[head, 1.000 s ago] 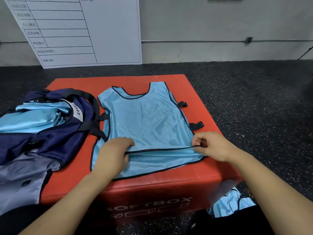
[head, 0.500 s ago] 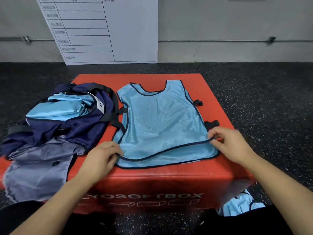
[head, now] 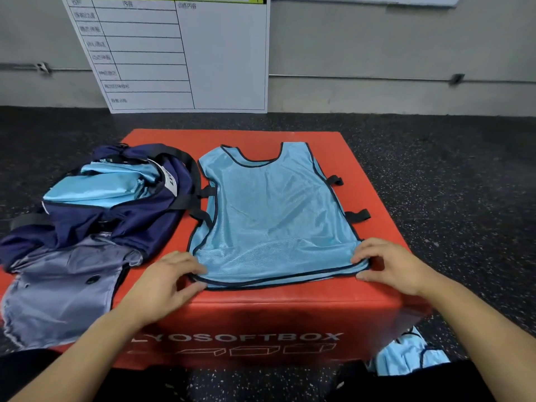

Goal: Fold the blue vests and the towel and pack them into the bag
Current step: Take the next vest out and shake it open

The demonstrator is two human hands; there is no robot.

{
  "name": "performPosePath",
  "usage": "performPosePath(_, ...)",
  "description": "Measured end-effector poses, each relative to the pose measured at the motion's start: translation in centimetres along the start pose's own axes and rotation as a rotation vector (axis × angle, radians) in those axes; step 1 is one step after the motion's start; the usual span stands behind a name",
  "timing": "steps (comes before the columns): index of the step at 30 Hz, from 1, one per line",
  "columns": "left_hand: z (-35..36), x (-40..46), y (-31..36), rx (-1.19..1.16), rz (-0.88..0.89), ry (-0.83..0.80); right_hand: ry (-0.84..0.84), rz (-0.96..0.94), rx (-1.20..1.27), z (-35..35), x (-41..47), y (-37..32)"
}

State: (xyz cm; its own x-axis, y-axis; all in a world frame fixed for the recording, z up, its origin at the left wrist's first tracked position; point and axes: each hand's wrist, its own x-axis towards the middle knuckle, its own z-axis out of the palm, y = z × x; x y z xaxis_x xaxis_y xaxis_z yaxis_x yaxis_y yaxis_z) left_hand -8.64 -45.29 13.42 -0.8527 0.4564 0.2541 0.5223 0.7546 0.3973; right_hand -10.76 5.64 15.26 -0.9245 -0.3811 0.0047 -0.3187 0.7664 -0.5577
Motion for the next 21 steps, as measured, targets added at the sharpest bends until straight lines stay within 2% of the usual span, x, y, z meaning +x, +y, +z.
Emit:
performPosePath(6, -0.3, 0.2, -0.3, -0.108, -0.049, -0.036, -0.042, 0.049, 0.007, -0.2, -0.3, -0.5)
performPosePath(14, 0.8, -0.2, 0.8, 0.151, 0.040, 0.011, 0.106, -0.031, -0.058, 2.9, -0.8, -0.7)
performPosePath(18, -0.3, 0.6, 1.7, -0.028, -0.144, 0.101, 0.194, 0.053, -0.115, 1.4, -1.0, -2.2)
performPosePath(21, -3.7, 3.1, 2.8, -0.163, -0.168, 0.121, 0.282, 0.037, -0.097, -2.1, -0.4, -4.3)
